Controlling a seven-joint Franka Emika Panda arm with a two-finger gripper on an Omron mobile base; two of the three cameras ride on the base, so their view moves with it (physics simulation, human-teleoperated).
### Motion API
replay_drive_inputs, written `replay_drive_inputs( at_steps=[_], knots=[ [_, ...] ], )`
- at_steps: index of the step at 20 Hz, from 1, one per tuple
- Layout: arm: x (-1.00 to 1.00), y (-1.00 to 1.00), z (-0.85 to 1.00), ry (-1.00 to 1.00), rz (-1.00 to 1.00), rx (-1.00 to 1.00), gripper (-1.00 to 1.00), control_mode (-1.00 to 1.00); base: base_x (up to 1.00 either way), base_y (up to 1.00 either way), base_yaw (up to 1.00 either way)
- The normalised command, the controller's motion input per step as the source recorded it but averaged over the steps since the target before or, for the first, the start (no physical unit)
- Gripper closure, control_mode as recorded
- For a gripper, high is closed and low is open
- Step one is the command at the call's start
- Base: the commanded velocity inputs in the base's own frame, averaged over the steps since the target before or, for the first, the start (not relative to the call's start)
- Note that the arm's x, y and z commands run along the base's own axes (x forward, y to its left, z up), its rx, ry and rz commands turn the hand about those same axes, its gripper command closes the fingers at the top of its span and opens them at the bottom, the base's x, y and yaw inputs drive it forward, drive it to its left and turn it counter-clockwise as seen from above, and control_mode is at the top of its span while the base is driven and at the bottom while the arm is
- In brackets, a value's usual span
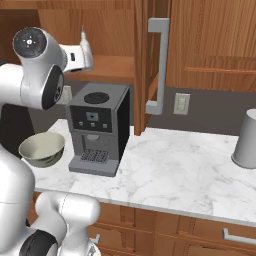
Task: Retrieve the bottle and the shaker from the cabinet and place them next to the mixing bowl on the counter. Then add garlic from the fridge to the mixing bowl.
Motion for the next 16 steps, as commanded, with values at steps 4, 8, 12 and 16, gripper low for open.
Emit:
replay_drive_inputs(
  at_steps=[4,8,12,16],
  knots=[
    [0.04,0.0,0.16,-0.25,0.0,0.0,-1.0,-1.0,0.0,0.0,0.0],
    [0.13,0.01,0.01,-0.13,-0.02,0.0,-1.0,-1.0,0.0,0.0,0.0],
    [0.2,0.06,0.04,0.01,-0.11,0.0,-1.0,-1.0,0.0,0.0,0.0],
    [0.14,0.0,0.17,0.07,-0.1,0.0,-1.0,-1.0,0.0,0.0,0.0]
  ],
)
